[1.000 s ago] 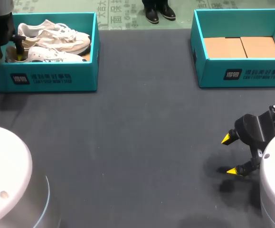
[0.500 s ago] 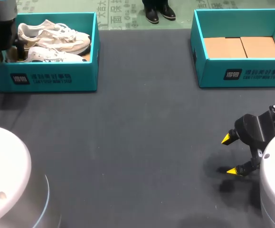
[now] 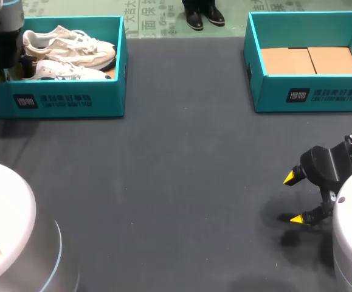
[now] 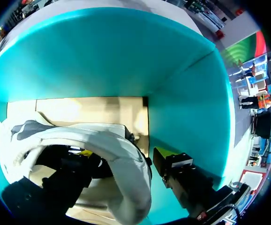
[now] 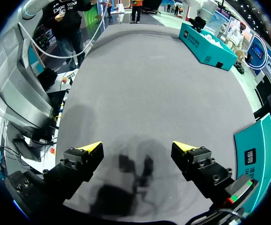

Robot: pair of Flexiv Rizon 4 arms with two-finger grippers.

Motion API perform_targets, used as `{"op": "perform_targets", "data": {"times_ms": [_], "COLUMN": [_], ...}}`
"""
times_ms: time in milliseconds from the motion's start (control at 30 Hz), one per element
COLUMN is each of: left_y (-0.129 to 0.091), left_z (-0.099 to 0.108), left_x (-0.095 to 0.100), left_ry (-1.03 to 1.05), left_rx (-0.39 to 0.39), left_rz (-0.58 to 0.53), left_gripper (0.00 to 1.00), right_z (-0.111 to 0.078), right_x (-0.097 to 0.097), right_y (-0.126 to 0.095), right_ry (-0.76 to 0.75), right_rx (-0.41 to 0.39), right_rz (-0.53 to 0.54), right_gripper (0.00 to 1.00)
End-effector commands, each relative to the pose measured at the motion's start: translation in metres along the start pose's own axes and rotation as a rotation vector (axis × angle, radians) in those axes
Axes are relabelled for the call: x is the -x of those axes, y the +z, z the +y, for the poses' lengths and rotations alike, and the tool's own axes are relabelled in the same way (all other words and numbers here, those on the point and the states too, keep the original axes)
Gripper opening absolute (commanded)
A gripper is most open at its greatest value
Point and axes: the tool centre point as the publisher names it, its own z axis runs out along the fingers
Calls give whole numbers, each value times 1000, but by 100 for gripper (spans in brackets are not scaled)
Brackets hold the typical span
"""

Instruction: Take the shoe out of the shoebox, open the shoe tongue, remove and reinsert the insole, then place the shoe into the shoebox

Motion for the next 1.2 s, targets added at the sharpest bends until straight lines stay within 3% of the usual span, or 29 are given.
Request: {"op": "perform_targets", "data": {"times_ms": [33,133,267,733,900,1033,1200], "left_y": [8,10,10,-1,-5,-5,-7], "left_z": [6,5,3,1,1,1,0], "left_x": [0,0,-2,-7,-7,-7,-11], "left_ry": [1,2,-2,-9,-1,3,1], "left_rx": [-12,-15,-19,0,15,19,24], "left_rz": [2,4,-2,-12,5,16,28], "left_gripper": [71,70,49,12,11,0,0], "right_z": [0,0,0,0,0,0,0], "right_x": [-2,-2,-2,-2,-2,-2,-2], "right_y": [-1,-1,-1,-1,-1,-1,-1], "right_ry": [0,0,0,0,0,0,0], "right_rx": [-1,-1,-1,-1,-1,-1,-1], "right_rz": [-4,-4,-4,-4,-4,-4,-4], "right_gripper": [100,100,100,100,100,100,100]}}
